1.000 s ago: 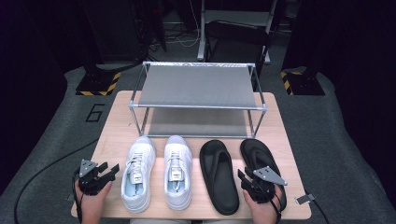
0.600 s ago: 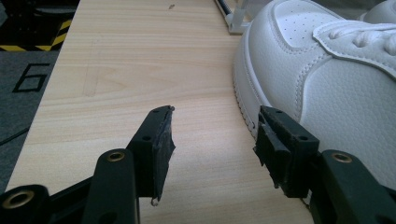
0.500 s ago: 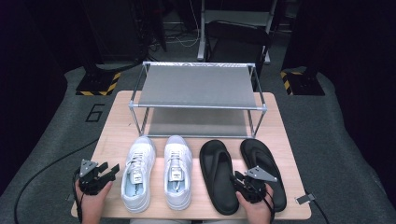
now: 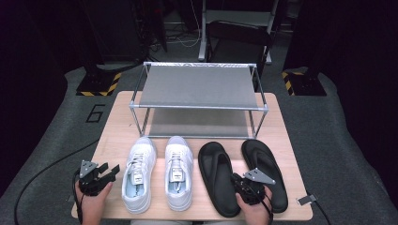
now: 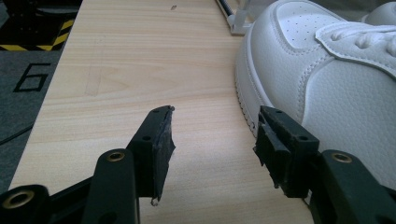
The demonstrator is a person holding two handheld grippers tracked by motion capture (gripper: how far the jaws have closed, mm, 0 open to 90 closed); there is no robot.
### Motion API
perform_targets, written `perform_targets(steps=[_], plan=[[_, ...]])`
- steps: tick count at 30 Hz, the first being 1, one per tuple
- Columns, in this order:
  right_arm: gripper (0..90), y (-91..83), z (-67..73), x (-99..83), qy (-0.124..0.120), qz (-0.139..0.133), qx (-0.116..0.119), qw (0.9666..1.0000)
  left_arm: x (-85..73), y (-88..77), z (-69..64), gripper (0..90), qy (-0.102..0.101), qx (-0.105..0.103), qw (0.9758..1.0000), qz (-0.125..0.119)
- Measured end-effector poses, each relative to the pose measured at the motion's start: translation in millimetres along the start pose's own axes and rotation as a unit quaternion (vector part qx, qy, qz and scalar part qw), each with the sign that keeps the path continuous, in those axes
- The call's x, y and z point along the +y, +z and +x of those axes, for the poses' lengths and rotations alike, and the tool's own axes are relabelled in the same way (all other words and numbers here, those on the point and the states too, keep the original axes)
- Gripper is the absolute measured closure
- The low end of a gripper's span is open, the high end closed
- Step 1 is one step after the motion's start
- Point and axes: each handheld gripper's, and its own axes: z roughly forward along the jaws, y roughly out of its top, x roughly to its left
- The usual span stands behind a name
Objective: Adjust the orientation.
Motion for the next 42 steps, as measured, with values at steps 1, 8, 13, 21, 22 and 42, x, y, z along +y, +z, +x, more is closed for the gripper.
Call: perform_targets(steps=[1, 8, 13, 21, 22, 42], plan=[[79.7, 0.0, 0.6, 0.1, -0.002, 0.003, 0.0, 1.0, 0.1, -0.3, 0.1, 45.3, 0.0, 0.0, 1.0, 0.001], [65.3, 5.6, -3.5, -4.8, 0.023, 0.019, 0.016, 0.9994, 0.0, -0.2, -0.3, 45.3, -0.001, -0.002, 1.0, 0.0], [60.7, 6.3, -4.5, -7.7, 0.029, 0.025, 0.017, 0.9991, 0.2, -0.4, -0.2, 45.3, -0.001, -0.002, 1.0, -0.001], [59.9, -1.0, -13.0, -11.4, 0.06, 0.03, 0.029, 0.9973, 0.1, -1.0, 0.1, 45.3, -0.003, -0.001, 1.0, -0.002], [59.9, -1.0, -13.0, -11.4, 0.06, 0.03, 0.029, 0.9973, 0.1, -1.0, 0.1, 45.3, -0.003, -0.001, 1.0, -0.002], [58.1, 1.9, -18.1, -17.3, 0.121, 0.054, 0.077, 0.9881, 0.3, -1.6, 0.1, 45.3, -0.003, 0.002, 1.0, -0.008]])
